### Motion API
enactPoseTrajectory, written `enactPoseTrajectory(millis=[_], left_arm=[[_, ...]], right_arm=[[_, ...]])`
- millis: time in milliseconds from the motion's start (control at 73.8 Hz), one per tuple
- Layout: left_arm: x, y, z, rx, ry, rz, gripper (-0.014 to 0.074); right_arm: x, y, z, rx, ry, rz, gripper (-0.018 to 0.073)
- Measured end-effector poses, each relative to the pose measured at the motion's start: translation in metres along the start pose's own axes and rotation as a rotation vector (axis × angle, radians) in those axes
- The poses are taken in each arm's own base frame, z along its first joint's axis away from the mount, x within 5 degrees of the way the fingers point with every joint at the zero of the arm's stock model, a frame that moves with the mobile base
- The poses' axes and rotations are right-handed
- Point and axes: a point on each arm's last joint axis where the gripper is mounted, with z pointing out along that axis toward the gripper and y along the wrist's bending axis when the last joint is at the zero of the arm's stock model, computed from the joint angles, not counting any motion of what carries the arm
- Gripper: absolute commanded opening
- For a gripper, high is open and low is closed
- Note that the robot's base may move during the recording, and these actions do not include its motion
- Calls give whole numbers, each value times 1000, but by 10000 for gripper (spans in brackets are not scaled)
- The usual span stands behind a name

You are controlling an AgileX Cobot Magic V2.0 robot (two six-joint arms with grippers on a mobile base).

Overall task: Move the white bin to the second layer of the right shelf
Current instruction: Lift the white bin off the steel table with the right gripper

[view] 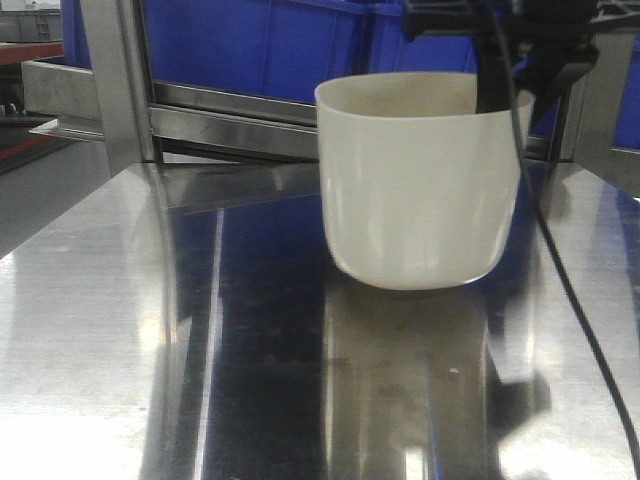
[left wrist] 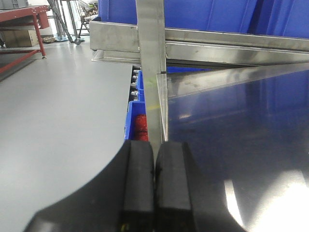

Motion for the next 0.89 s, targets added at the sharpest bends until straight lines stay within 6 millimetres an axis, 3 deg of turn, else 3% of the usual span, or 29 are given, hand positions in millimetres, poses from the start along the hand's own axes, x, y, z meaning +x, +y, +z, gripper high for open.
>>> enactPoseTrajectory(millis=[230,433,637,894], left_arm=[[0,0,0,0,0,0,85],[0,0,0,0,0,0,85],[0,0,0,0,0,0,85],[0,0,0,0,0,0,85]], right_arm=[[10,-28,-7,-69,-40,-112,47],[31,-73,-22,-62,-148,-42,47],[64,-117,-42,5,-279,77,47],[111,-133,-62,41,-366,133,47]])
